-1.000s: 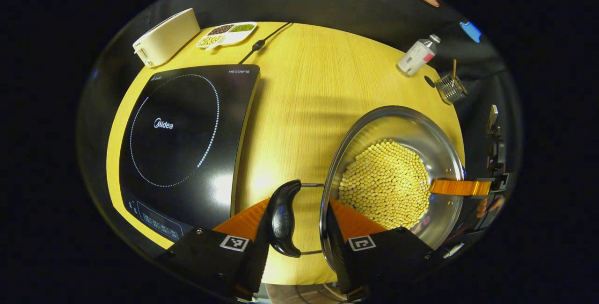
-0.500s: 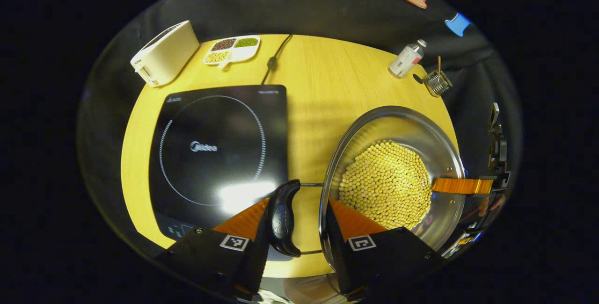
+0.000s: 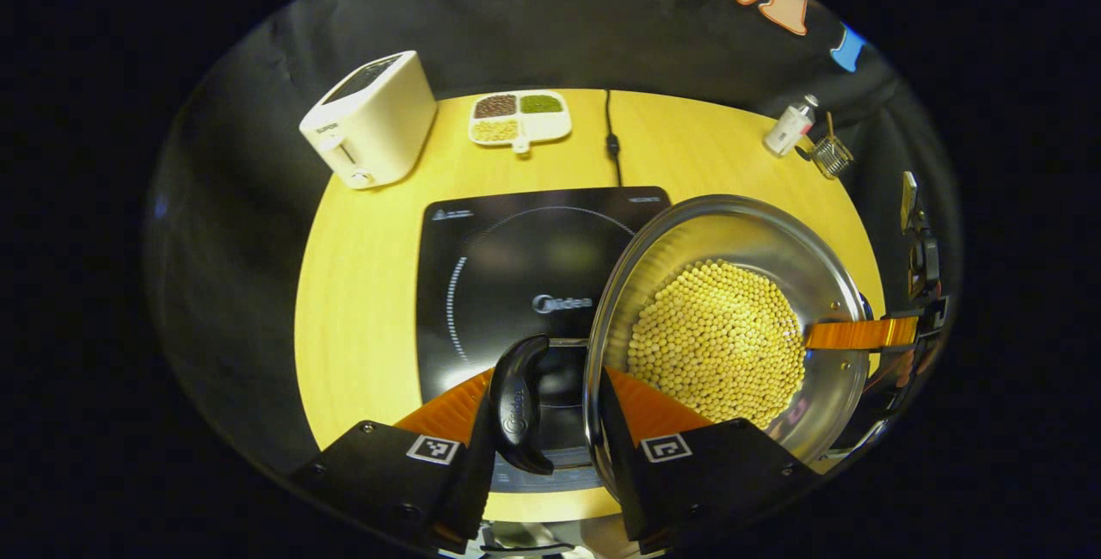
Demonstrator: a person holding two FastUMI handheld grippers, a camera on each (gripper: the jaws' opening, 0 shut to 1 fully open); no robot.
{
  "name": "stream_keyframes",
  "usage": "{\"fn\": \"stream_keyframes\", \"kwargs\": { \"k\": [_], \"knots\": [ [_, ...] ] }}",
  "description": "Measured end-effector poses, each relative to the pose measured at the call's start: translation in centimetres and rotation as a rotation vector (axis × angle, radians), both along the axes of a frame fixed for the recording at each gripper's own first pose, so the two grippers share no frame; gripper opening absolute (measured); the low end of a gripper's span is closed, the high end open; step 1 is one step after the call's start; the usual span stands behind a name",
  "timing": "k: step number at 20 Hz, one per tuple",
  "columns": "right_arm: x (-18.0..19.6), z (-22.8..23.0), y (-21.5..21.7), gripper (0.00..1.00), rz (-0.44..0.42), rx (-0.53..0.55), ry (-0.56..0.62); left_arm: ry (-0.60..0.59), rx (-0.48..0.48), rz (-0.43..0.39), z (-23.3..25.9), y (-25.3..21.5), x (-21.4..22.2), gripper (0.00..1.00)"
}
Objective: First push the handle of the pot to place it horizontally, then grasp the pot with both hands and set it on the induction cooktop.
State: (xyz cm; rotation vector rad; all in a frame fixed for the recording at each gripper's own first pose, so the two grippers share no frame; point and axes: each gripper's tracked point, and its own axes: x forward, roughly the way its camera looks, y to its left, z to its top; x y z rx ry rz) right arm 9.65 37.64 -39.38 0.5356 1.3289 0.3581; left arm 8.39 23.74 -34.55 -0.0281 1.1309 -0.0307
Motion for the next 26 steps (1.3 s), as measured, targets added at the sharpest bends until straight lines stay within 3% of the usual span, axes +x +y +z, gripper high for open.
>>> {"fn": "stream_keyframes", "kwargs": {
  "k": [6, 11, 17, 23, 24, 25, 26],
  "knots": [
    [1.6, -0.8, 6.4, 0.53, 0.013, -0.004, -0.084, -0.069, 0.029, 0.053, -0.8, 6.1, 1.1, 0.63],
    [3.6, -0.9, 9.9, 0.53, -0.006, 0.016, -0.151, -0.170, 0.096, 0.026, -0.4, 9.3, 3.8, 0.63],
    [4.6, -2.0, 11.3, 0.53, -0.013, 0.009, -0.157, -0.161, 0.108, 0.028, -1.7, 10.6, 4.4, 0.64],
    [4.8, -1.4, 11.7, 0.53, -0.013, 0.029, -0.173, -0.153, 0.050, 0.069, -3.2, 10.8, 3.8, 0.67],
    [4.9, -1.6, 11.8, 0.47, -0.012, 0.027, -0.175, -0.172, 0.042, 0.066, -2.9, 10.5, 3.9, 0.67],
    [4.8, -1.5, 11.6, 0.59, -0.011, 0.027, -0.177, -0.175, 0.040, 0.063, -2.9, 10.7, 3.9, 0.68],
    [4.8, -1.5, 11.7, 0.48, -0.007, 0.031, -0.175, -0.166, 0.040, 0.062, -3.2, 10.7, 3.8, 0.67]
  ]
}}
